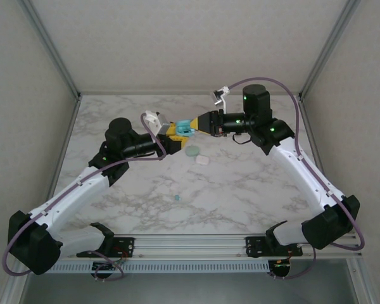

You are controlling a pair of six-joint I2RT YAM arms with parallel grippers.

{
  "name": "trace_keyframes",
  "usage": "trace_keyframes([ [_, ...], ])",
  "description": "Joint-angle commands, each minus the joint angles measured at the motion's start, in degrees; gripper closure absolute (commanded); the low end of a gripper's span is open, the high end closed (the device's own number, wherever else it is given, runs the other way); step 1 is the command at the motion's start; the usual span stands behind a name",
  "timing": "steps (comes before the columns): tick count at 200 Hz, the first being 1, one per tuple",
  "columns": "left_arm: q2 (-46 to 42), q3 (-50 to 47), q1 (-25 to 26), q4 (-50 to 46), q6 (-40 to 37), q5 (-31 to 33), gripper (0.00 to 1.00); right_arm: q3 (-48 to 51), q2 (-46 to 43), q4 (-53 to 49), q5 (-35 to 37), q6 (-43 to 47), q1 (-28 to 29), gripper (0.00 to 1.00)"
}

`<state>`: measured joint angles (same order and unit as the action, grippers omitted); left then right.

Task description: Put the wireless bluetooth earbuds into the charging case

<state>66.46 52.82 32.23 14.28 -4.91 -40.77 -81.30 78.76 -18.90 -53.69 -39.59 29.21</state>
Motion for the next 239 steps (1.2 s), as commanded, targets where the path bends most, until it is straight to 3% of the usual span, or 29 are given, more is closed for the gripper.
trace_keyframes([
  [1, 0.03, 1.86, 0.58, 0.43, -1.44, -2.26, 0.72, -2.68, 0.09, -1.69, 2.56, 3.63, 0.76, 0.75],
  [77, -0.21, 1.78, 0.99, 0.48, -2.63, -2.69, 0.72, -4.43, 1.54, -4.29, 3.67, 5.13, 1.11, 0.76],
  [198, 0.42, 2.38, 1.42, -0.83, -5.2, -0.27, 0.71, -4.83, 4.47, 4.44, -2.89, -8.26, 1.98, 0.76],
  [222, 0.04, 2.38, 1.43, -0.83, -5.27, -0.05, 0.71, -7.38, 4.82, -3.6, -0.27, -2.74, 1.94, 0.77],
  [239, -0.16, 2.29, 1.43, -1.34, -5.67, 0.1, 0.71, -7.72, 5.15, -2.74, -0.98, -3.87, 1.9, 0.76],
])
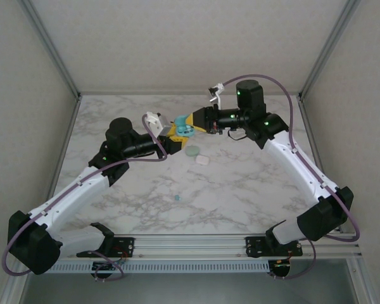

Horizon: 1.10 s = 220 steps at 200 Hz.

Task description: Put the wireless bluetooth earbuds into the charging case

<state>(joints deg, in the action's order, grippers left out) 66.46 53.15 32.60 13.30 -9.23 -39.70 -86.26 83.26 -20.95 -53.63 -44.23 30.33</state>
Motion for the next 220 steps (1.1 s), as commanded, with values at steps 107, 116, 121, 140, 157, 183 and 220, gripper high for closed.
trace_keyframes([
  [107, -1.39, 1.7, 1.15, 0.41, -0.42, -2.28, 0.72, -5.39, 1.42, -12.84, 5.4, 14.09, 0.79, 0.76],
  [116, -1.36, 1.71, 1.15, 0.63, -0.24, -2.39, 0.72, -5.78, 1.46, -13.63, 5.98, 14.58, 0.79, 0.75],
  [121, -1.38, 1.64, 1.15, 0.84, 0.0, -2.48, 0.72, -5.88, 1.47, -13.79, 5.95, 14.9, 0.83, 0.76],
  [140, -1.29, 1.52, 1.16, 1.2, 0.23, -2.53, 0.72, -5.98, 1.25, -13.78, 6.38, 15.29, 0.79, 0.75],
  [157, -1.26, 1.45, 1.2, 1.21, 0.18, -2.45, 0.72, -6.35, 0.94, -13.95, 6.4, 16.0, 0.79, 0.75],
  [183, -1.25, 1.35, 1.15, 1.84, 0.76, -2.52, 0.72, -6.9, 0.94, -15.55, 7.25, 17.64, 0.79, 0.74],
  [220, -1.34, 1.17, 1.3, 3.03, 1.87, -2.72, 0.72, -7.13, 0.5, -16.11, 8.17, 18.37, 0.81, 0.68],
])
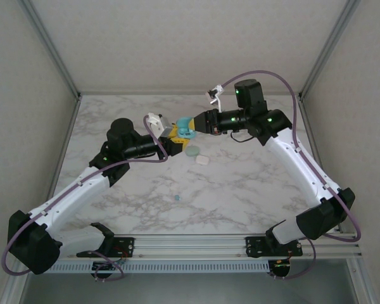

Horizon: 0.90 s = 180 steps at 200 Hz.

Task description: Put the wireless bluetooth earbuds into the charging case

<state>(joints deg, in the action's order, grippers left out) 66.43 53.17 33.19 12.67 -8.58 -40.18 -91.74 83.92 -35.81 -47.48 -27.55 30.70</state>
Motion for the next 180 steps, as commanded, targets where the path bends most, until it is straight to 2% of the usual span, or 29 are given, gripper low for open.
trace_keyframes([
  [1, -1.36, 1.15, 0.73, 3.63, 1.21, -2.26, 0.72, -1.62, -0.16, -1.17, 1.99, 1.7, 0.43, 0.68],
  [25, -1.15, 1.33, 0.74, 3.62, 1.21, -2.17, 0.72, -1.83, -0.18, -0.61, 1.71, 1.17, 0.42, 0.67],
  [47, -1.19, 1.24, 0.74, 3.64, 1.11, -1.9, 0.72, -2.86, -0.37, -2.5, 4.42, 1.21, 0.43, 0.66],
  [102, -1.13, 0.97, 0.74, 3.33, 0.84, -1.47, 0.72, -2.98, -1.67, -1.74, 5.58, -0.9, 0.44, 0.56],
  [134, -0.84, 0.93, 0.74, 3.07, 0.43, -0.63, 0.72, -3.24, -2.39, -2.32, 6.39, -1.54, 0.42, 0.55],
  [180, -1.0, -0.25, 0.34, 3.79, 1.12, 1.89, 0.72, 0.49, -6.86, -0.96, 7.71, -1.38, 0.33, 0.51],
])
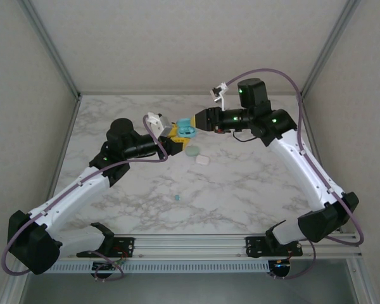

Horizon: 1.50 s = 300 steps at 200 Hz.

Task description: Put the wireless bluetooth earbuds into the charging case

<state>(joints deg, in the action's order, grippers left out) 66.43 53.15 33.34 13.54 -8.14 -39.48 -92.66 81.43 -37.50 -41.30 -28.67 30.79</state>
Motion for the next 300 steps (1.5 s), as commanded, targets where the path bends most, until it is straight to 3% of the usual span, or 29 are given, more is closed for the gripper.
trace_keyframes([
  [1, -0.98, -0.23, 0.17, 2.99, 0.76, 1.18, 0.72, 1.42, -4.45, 0.65, 1.55, -0.26, 0.24, 0.51],
  [33, -0.99, -1.58, -0.88, 6.33, 3.35, 1.17, 0.72, 2.16, -5.65, -2.6, 7.05, 0.47, 0.11, 0.51],
  [73, -3.16, -3.62, -3.76, 9.13, 6.35, 1.25, 0.72, 7.86, -5.68, -8.8, 21.82, 0.97, 0.11, 0.51],
  [105, -5.79, -5.02, -6.32, 9.09, 7.45, 1.38, 0.72, 18.13, -2.24, -5.31, 18.77, -3.26, 0.68, 0.52],
  [147, -9.74, -6.45, -8.78, 7.91, 7.96, 2.89, 0.72, 26.2, 6.16, -0.72, 19.96, -6.69, 8.39, 0.53],
  [184, -12.68, -6.67, -10.35, 5.45, 7.17, 4.06, 0.72, 24.43, 16.58, 0.59, 21.29, -9.96, 16.06, 0.53],
  [205, -14.17, -6.74, -10.73, 4.2, 6.65, 4.45, 0.72, 19.88, 22.89, -1.1, 24.2, -6.7, 19.96, 0.53],
  [241, -17.14, -6.5, -11.1, 0.9, 5.18, 5.38, 0.72, 9.87, 31.84, -8.35, 30.22, -2.15, 23.41, 0.54],
  [300, -20.18, -6.48, -11.11, -1.41, 4.76, 6.37, 0.71, 2.65, 38.91, -14.53, 32.2, -0.55, 26.06, 0.57],
])
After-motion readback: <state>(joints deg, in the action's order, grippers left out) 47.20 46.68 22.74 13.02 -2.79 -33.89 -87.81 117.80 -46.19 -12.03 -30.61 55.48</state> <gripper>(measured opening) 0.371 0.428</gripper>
